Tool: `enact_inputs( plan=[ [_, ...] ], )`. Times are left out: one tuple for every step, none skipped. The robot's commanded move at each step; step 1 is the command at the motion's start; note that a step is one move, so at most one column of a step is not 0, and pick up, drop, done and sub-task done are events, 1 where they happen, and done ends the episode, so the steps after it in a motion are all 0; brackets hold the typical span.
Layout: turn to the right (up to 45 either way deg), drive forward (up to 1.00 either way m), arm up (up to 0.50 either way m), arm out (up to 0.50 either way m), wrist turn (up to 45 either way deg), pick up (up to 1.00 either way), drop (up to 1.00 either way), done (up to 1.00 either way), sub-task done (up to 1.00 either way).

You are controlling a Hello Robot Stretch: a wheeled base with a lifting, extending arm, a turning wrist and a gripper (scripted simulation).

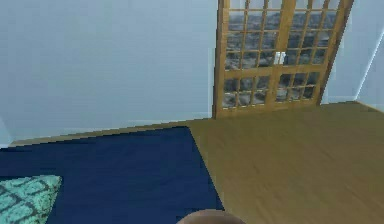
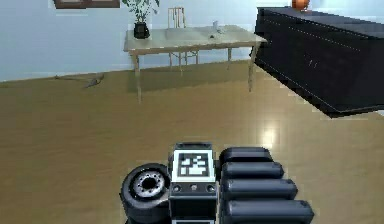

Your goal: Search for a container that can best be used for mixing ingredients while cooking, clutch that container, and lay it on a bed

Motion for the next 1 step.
enact_inputs(
  plan=[
    [-15.0,0.00,0.00,0.00,0.0,0.00,0.00,0.00,0.00]
  ],
)
